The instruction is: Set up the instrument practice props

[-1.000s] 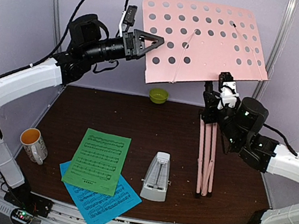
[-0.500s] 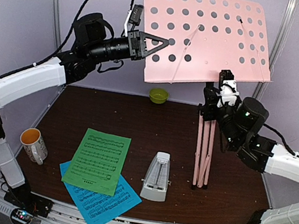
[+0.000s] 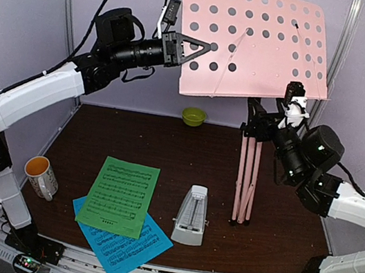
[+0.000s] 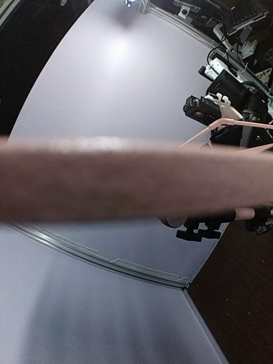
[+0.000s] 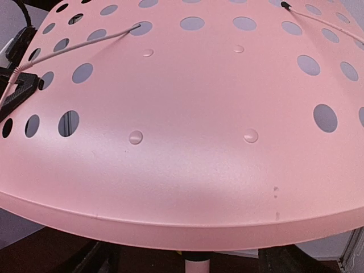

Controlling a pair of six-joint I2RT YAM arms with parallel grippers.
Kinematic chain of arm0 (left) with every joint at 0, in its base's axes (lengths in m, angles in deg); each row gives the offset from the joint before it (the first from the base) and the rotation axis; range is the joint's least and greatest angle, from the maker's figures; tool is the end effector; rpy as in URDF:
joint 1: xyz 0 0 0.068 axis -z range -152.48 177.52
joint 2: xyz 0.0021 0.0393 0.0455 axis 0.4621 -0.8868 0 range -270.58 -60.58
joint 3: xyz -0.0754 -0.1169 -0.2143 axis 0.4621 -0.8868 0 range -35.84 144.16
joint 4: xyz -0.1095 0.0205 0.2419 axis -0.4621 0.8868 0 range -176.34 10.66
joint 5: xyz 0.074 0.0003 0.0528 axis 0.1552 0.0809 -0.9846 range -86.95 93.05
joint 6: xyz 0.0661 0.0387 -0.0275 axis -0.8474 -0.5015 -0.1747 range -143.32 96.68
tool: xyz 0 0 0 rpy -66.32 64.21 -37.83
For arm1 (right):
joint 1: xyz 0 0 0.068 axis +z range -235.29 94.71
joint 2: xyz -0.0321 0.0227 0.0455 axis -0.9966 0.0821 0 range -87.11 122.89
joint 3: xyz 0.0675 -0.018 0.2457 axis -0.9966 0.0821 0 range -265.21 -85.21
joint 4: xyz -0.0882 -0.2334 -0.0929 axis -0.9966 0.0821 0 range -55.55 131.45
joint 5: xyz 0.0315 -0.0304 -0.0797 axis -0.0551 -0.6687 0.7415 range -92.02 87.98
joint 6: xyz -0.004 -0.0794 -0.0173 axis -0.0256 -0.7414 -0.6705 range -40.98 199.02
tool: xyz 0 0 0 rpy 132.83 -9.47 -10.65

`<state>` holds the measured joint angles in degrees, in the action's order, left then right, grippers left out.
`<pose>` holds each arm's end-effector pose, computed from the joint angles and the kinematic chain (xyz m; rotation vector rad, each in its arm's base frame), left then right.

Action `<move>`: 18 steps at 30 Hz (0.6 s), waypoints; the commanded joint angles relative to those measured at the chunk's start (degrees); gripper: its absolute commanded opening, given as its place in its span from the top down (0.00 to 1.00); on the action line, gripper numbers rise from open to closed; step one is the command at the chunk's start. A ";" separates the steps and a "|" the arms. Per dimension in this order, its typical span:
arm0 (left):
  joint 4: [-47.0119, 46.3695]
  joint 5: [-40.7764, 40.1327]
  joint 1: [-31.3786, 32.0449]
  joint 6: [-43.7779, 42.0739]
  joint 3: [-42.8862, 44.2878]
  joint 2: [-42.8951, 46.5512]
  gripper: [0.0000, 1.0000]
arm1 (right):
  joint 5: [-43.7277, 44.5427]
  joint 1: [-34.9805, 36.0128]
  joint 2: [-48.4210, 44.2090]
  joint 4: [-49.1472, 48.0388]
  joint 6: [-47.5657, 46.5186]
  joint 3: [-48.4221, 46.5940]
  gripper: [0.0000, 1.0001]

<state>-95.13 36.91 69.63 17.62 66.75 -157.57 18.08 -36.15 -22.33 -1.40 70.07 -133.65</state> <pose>0.2864 -0.3119 0.4748 0.5841 1.4458 -1.5711 0.2175 0.2142 0.3702 -0.3255 1.2184 0.3913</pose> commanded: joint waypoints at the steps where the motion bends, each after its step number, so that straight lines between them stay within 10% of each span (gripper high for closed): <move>1: -10.77 -0.90 0.17 -6.20 7.08 2.10 1.00 | -3.25 0.26 -3.02 -2.05 1.39 1.87 0.14; 18: -11.60 0.36 0.23 -6.18 9.75 2.42 1.00 | -4.27 -0.22 -14.54 21.56 8.56 11.38 0.17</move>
<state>-88.36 37.40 70.07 14.30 71.75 -158.24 13.22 -36.15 -34.18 14.16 75.84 -125.48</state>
